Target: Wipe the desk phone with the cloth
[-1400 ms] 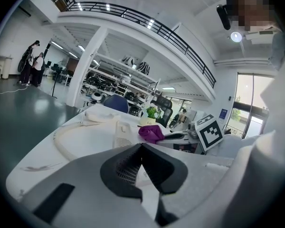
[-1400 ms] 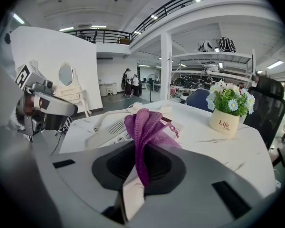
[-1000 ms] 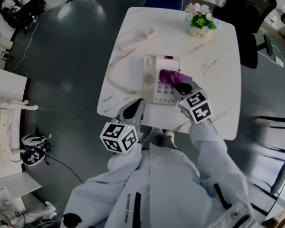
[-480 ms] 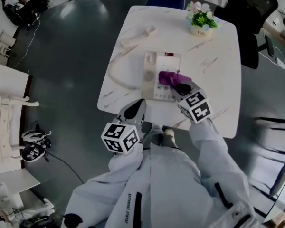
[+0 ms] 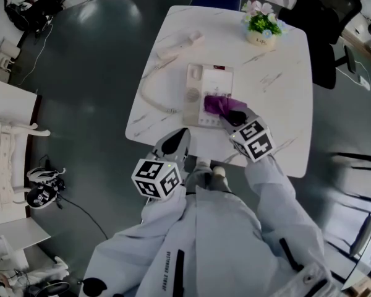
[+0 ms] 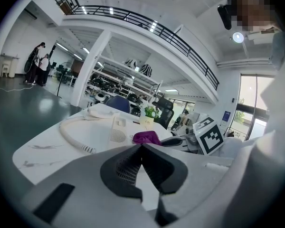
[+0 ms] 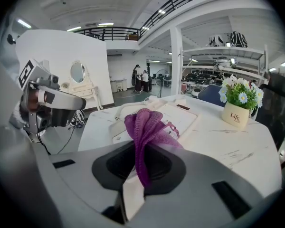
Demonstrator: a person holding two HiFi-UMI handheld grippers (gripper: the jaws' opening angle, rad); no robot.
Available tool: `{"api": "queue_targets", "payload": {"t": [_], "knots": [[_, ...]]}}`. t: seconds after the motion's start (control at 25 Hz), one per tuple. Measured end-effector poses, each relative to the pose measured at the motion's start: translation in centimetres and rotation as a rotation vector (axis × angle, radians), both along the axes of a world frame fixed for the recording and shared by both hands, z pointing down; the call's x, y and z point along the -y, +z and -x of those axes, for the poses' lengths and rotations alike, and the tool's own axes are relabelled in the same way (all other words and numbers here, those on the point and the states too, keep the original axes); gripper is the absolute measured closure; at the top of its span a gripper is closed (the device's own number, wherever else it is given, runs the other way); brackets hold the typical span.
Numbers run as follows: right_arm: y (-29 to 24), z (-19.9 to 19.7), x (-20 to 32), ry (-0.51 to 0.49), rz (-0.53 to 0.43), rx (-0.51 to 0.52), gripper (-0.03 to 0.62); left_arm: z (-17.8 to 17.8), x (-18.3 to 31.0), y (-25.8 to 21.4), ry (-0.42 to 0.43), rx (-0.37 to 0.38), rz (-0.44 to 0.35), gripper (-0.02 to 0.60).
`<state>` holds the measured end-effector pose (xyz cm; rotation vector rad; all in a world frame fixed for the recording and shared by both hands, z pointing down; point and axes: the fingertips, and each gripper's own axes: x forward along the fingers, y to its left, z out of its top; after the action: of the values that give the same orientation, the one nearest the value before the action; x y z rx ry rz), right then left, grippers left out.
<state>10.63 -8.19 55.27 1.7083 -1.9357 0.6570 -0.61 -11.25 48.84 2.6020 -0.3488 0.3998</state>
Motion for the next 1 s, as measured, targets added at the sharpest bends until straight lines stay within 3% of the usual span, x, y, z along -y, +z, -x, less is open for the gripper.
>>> {"api": "queue_targets", "payload": {"t": [1.0], "knots": [[0.7,2.8,-2.2,-0.054,0.032,0.031,0.557,1.0,-1.4,-0.2,-0.028,-0.008,-0.003,0.583]]}}
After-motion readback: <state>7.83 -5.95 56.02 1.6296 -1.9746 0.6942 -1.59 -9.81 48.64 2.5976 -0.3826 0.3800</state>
